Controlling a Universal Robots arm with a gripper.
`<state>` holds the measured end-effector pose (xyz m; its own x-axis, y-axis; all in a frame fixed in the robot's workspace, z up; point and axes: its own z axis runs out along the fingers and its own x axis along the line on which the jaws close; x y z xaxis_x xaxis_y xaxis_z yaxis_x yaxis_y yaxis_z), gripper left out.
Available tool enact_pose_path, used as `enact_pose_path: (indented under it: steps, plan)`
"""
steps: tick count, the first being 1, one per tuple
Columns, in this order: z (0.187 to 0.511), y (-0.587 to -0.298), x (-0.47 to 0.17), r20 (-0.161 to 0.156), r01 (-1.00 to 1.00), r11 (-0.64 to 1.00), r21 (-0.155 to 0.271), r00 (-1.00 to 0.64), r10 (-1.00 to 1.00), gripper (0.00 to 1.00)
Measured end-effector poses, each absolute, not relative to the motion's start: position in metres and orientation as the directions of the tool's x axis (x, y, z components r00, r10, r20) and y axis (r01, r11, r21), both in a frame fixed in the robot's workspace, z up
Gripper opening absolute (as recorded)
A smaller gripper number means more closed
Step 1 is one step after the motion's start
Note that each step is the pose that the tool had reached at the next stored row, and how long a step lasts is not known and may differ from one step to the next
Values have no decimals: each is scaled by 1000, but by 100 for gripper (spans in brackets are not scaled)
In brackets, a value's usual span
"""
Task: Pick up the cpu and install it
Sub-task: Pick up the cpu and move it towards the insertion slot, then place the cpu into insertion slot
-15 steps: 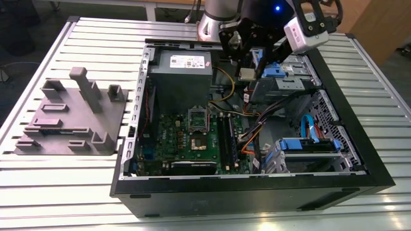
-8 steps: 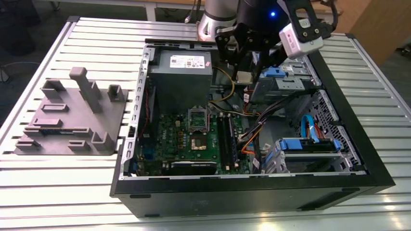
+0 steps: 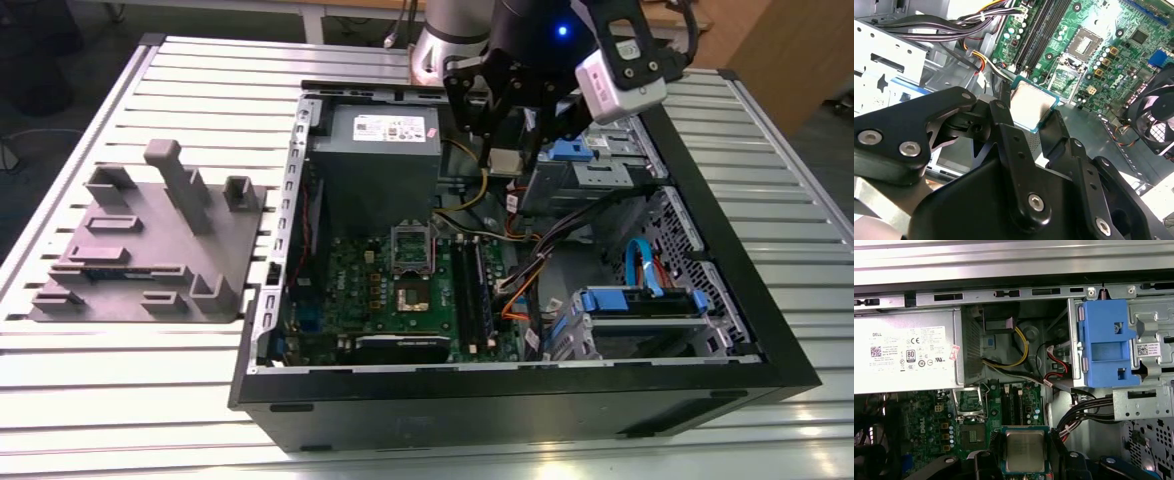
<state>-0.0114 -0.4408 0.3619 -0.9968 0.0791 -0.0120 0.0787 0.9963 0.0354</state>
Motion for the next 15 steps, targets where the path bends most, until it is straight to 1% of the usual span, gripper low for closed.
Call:
enact_pose_path:
  steps: [15]
  plan:
    - [358,-441,-11,-12,79,996,36,-997,79,47]
